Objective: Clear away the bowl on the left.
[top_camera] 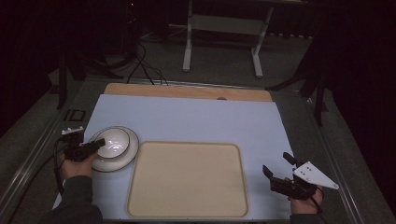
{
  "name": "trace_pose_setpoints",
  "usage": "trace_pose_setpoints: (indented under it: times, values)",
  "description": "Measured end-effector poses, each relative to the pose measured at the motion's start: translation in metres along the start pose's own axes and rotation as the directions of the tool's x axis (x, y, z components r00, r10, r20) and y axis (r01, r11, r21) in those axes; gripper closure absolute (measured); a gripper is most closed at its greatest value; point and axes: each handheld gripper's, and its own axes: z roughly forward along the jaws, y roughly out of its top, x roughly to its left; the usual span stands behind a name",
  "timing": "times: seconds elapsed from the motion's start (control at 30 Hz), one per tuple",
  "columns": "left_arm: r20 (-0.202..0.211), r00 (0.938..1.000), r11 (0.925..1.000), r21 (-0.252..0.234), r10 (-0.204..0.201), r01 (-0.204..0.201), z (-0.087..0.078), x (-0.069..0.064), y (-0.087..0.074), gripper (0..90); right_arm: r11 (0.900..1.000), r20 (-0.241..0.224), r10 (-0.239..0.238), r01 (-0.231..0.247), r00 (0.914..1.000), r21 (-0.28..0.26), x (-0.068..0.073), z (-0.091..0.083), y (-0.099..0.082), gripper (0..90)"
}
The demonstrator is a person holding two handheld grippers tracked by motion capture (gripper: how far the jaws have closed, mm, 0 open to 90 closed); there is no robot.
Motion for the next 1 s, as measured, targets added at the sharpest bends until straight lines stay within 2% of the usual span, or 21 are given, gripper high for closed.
trace_pose_setpoints:
  times: [0.33, 0.63, 1.0]
  values:
    - [0.044, 0.9974, 0.9983, -0.007, -0.058, 0.058, -0.003, 0.005, -0.001, 78.8, 1.0, 0.001, 0.003, -0.003, 1.0, -0.003, 0.0, -0.001, 0.0, 13.6]
    - [0.036, 0.998, 0.9985, -0.018, -0.052, 0.053, -0.006, 0.002, -0.001, 78.6, 1.0, 0.003, 0.002, -0.002, 1.0, -0.005, -0.001, -0.001, 0.0, 13.6]
    - [0.042, 0.9973, 0.9962, -0.06, -0.06, 0.063, -0.014, 0.0, 0.0, 78.2, 1.0, 0.006, 0.003, -0.003, 1.0, -0.006, -0.001, -0.002, 0.0, 13.6]
